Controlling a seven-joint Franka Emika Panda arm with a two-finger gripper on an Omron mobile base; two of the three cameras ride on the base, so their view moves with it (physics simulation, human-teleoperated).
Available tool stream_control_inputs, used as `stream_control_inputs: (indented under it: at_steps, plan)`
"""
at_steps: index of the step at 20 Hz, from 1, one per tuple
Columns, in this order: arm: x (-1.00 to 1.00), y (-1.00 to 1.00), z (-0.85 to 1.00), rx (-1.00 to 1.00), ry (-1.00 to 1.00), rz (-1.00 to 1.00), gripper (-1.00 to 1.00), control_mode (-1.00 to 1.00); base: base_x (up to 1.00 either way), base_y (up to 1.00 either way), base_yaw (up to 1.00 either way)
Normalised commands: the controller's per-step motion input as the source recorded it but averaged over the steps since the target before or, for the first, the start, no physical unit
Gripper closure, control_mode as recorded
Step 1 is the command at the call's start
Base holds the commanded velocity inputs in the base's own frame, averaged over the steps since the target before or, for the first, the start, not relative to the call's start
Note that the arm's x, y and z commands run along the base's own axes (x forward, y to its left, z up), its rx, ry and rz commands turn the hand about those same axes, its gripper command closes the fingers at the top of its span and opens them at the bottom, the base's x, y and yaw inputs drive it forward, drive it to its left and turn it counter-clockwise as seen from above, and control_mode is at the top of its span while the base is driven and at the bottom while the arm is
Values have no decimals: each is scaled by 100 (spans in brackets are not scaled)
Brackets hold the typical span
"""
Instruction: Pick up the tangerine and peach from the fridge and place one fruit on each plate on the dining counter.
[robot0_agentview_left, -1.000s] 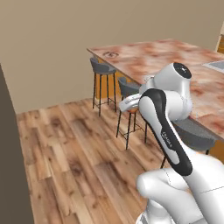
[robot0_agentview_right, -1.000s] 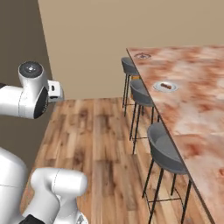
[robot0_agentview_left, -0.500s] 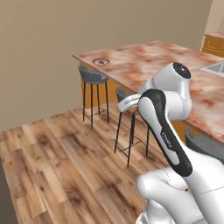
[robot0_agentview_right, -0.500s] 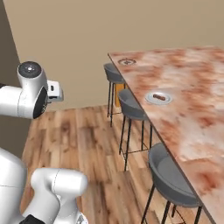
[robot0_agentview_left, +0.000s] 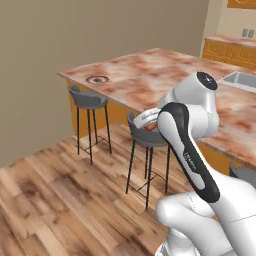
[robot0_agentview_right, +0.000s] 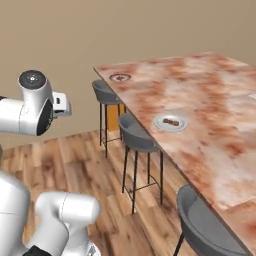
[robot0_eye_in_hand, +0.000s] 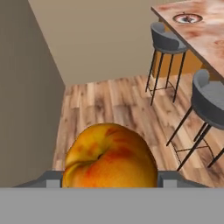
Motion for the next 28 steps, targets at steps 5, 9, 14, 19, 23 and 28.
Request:
stream_control_inputs:
  at_steps: [5,9,14,19,23,28]
  plan:
    - [0,0,0,0,0,0,100,100,59,34,-53]
    - [0,0,0,0,0,0,100,100,54,32,-58]
    - [0,0,0,0,0,0,100,100,57,35,-53]
    - [0,0,0,0,0,0,100,100,58,41,-47]
    - [0,0,0,0,0,0,100,100,64,41,-42]
    - [0,0,0,0,0,0,100,100,61,43,-39]
